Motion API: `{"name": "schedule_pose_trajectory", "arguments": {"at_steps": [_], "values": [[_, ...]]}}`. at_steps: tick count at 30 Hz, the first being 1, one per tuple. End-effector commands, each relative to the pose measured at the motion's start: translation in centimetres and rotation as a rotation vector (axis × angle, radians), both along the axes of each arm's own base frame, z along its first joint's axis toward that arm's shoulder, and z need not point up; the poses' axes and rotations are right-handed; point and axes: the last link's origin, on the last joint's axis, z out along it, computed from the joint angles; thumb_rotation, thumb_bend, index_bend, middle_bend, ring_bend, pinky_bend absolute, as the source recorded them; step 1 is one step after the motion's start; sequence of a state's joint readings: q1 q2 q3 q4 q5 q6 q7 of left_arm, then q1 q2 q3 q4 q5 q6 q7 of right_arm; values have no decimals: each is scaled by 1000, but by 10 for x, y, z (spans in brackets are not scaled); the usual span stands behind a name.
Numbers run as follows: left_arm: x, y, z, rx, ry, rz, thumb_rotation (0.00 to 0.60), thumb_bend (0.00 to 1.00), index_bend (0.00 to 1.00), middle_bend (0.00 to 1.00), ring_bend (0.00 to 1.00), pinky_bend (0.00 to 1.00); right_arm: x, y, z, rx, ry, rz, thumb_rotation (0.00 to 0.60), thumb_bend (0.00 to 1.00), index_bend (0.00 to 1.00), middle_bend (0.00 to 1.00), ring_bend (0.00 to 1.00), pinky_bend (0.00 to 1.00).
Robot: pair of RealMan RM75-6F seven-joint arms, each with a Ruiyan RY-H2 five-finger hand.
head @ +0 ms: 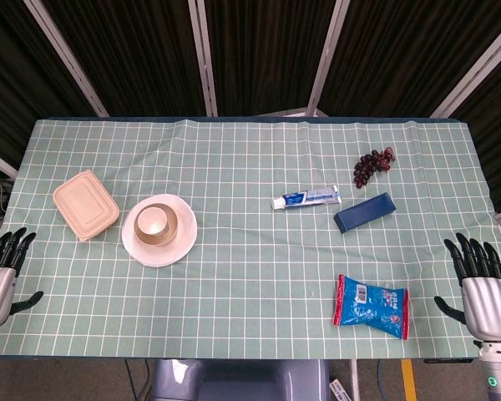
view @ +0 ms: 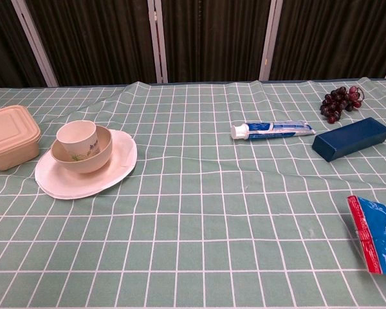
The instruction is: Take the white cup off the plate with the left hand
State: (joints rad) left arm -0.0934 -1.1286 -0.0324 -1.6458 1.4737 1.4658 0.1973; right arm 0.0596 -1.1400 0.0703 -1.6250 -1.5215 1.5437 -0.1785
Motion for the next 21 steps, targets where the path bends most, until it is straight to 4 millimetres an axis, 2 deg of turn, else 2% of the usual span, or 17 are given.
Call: {"name": "schedule_pose_trajectory", "arguments": {"at_steps": [1, 10, 21], "values": [[0, 0, -1, -3, -7, 1, 600, 141, 0, 0, 0, 0, 0, 0, -1, 1, -3, 2, 600, 35, 24, 0, 0, 0], [1, 2, -1, 4, -22, -5, 600, 142, 0, 0, 0, 0, -2, -1, -4, 18, -11, -14, 600, 38, 16, 0, 0, 0], [5, 9, -9, 11, -44, -35, 600, 141, 9, 0, 0, 0, -2, -2, 2, -10, -30, -11, 600, 39, 29, 0, 0, 0]]}}
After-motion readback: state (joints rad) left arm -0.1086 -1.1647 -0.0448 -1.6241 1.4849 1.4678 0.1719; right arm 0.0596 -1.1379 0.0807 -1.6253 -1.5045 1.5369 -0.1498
